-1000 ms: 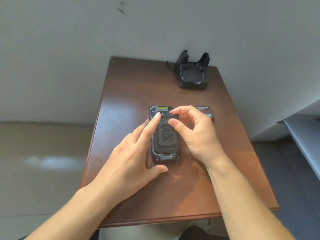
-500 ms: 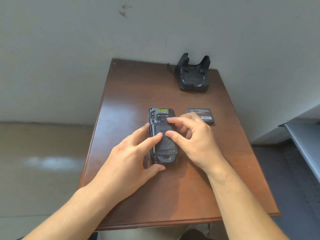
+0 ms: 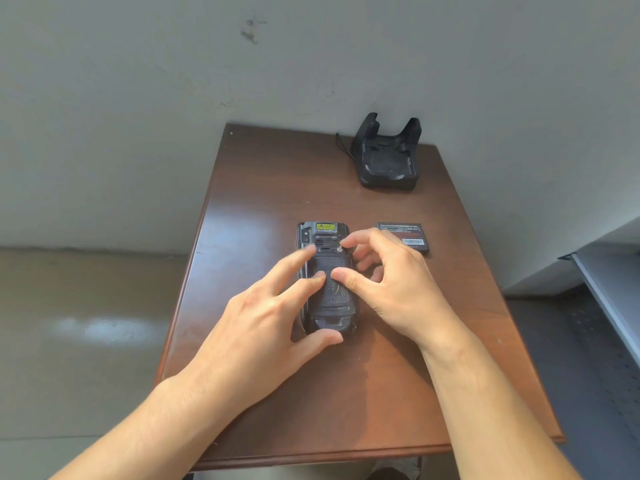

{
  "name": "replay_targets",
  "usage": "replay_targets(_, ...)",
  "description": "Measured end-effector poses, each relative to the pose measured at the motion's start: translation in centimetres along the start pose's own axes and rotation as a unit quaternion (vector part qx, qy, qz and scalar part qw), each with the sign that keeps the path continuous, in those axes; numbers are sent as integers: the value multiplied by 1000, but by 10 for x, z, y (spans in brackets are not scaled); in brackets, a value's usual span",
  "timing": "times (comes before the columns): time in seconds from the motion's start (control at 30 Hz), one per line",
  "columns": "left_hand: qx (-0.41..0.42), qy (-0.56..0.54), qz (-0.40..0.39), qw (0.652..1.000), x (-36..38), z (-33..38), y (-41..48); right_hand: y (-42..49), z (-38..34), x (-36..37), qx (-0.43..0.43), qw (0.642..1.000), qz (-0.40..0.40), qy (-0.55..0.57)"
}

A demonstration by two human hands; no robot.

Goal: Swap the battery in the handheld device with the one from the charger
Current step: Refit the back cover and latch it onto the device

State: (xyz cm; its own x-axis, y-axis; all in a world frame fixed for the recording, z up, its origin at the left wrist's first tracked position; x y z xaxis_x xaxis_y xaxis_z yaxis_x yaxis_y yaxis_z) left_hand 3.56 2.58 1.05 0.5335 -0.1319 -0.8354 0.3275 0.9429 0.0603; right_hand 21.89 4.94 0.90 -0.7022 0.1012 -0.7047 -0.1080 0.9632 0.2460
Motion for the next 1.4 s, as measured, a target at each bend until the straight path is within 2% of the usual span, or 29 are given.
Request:
replay_targets(0.2,11,27,3,1000,4,1,1,9,-1,-1,-14,999,-46,-15)
replay_targets(0.5,3,16,3,1000,4,0,3,3,4,-4,8,1000,15,23)
replay_targets(0.77,-1,4,5,1000,3,1,3,-1,-6,2,34,997,69,4)
replay_targets(0.97,-2,-3,4,1000,3,1,3,-3,-9,3,28,997,78,-8)
replay_targets(1.13,6,-5,11,1000,2,2,2,8,-24,21,-30,996,40,-73)
replay_targets(1.4,18,-15,13,1000,4,1,2,17,-34,28,2,994,61,-92)
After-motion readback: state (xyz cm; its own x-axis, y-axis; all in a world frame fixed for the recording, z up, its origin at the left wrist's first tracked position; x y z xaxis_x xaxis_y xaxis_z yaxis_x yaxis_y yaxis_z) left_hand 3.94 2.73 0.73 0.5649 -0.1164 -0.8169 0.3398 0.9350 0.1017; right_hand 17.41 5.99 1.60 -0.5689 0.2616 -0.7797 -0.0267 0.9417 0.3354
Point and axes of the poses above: each hand's wrist, its own y-axis towards the middle knuckle, its own x-axis out of the palm, z = x × y, the point moved 6 cm from there along y, towards the middle knuckle, and after that the axes turned 12 degrees about -x, right-handed, at the moved point
